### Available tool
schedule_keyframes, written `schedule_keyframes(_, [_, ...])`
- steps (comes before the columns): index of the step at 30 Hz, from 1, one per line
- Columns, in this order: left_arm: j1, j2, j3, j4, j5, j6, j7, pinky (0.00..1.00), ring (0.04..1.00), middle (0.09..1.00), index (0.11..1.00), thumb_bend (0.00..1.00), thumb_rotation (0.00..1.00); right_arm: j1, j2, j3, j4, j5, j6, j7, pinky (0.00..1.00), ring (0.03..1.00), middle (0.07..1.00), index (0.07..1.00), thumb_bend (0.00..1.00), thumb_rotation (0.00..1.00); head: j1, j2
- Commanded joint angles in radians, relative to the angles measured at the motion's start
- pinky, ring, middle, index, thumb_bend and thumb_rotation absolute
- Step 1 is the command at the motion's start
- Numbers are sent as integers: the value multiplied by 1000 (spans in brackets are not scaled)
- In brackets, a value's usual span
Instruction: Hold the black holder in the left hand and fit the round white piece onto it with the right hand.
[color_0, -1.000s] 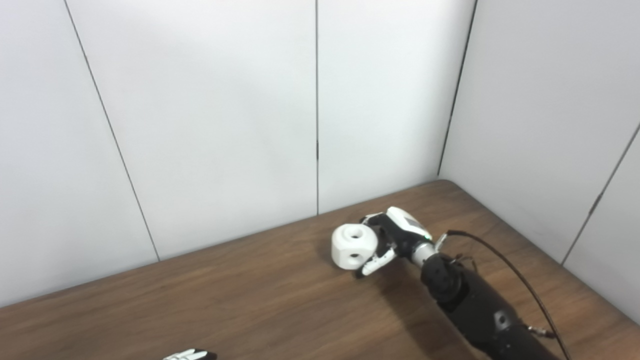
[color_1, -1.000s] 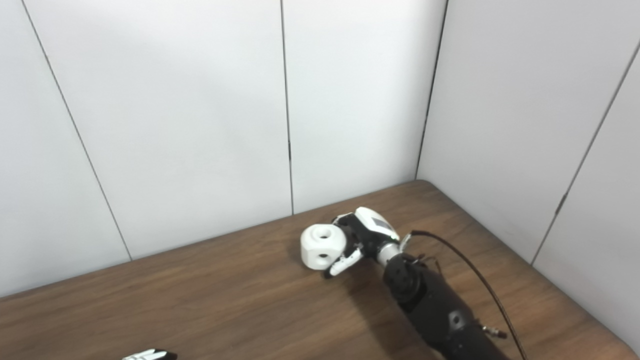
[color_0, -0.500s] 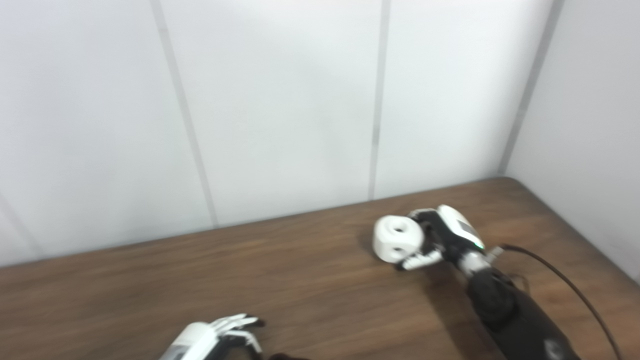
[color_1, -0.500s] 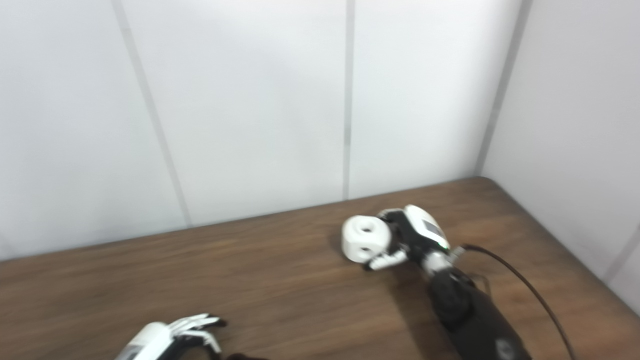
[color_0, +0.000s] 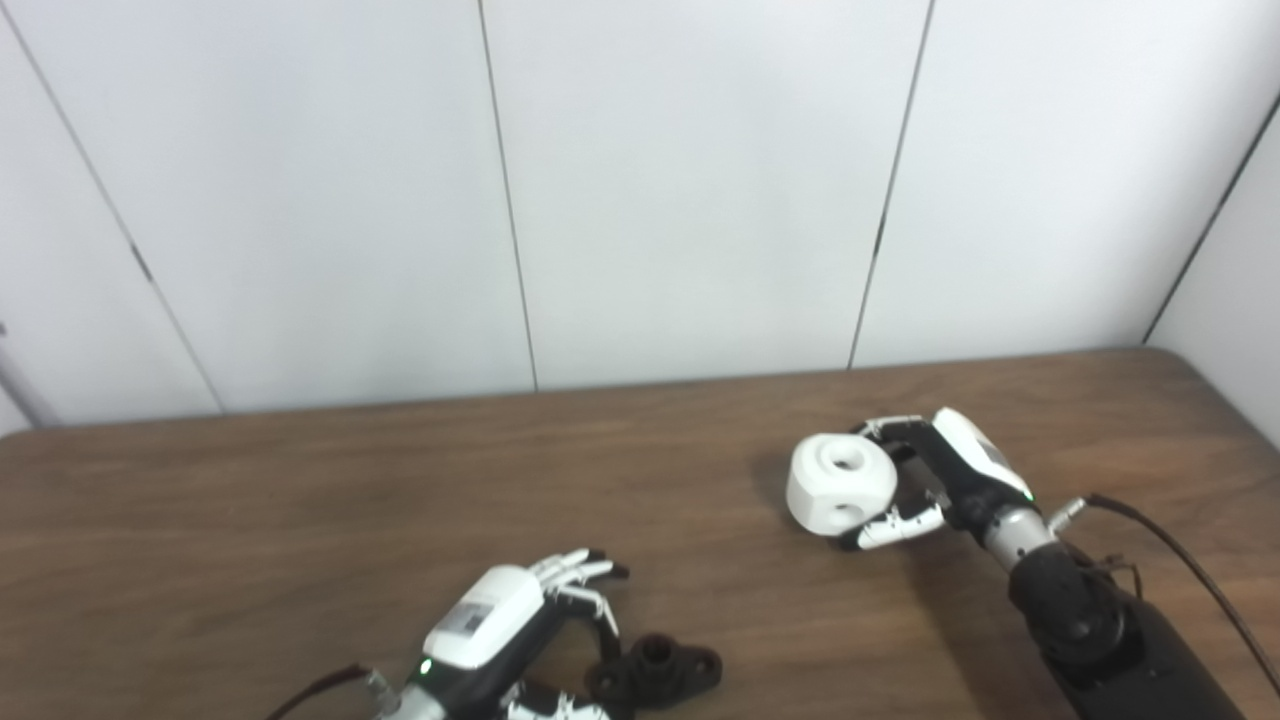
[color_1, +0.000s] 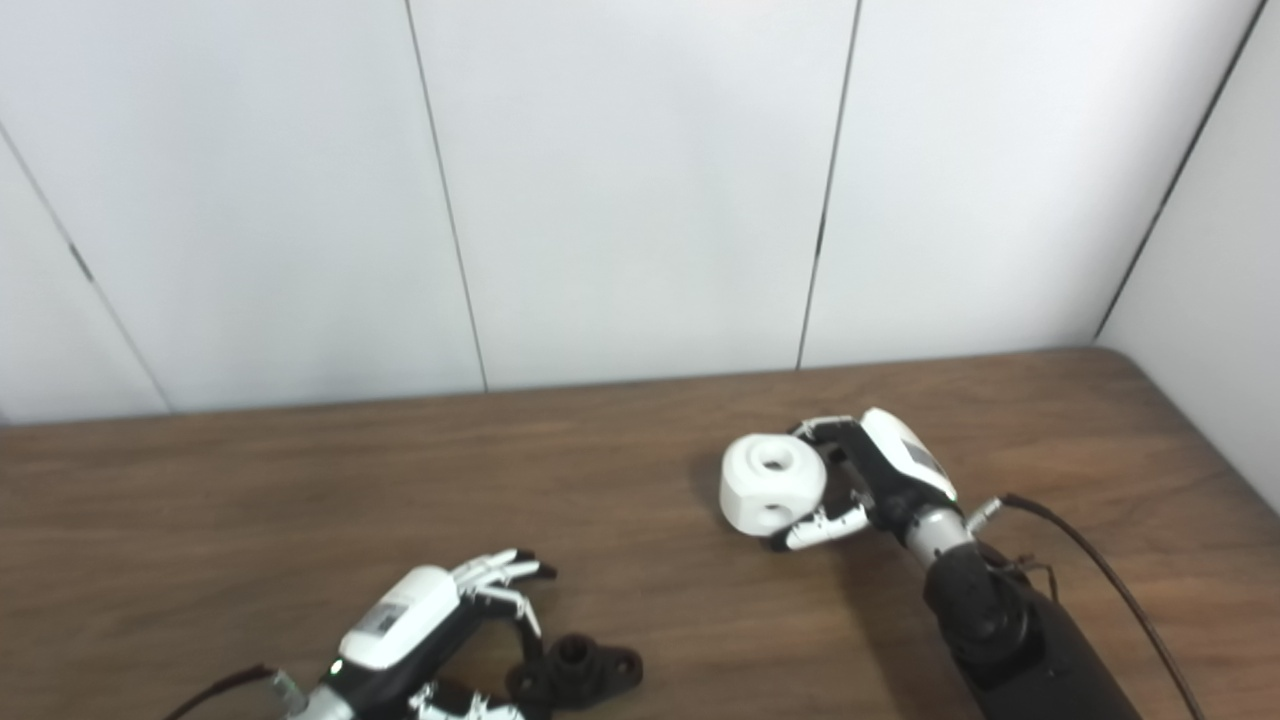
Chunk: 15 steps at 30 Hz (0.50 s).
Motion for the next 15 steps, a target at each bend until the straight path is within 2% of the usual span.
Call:
schedule_keyframes(1, [9,-1,-27,28,47,50,-56,905,937,881,484,524,55,-38,-10,-11,-65,3,-16,14,718,805,786,481,522,127,0,4])
schedule_keyframes(3, [2,-3,-25,33,42,51,-55,899,934,881,484,524,55,-42,-9,-7,-100,3,-10,39,711,803,786,480,522,127,5,25])
schedule_keyframes(15, [-18,-6,-21,38,36,60,-59,901,936,887,484,524,56,-40,8,12,-245,-14,32,147,684,803,778,479,523,129,11,77])
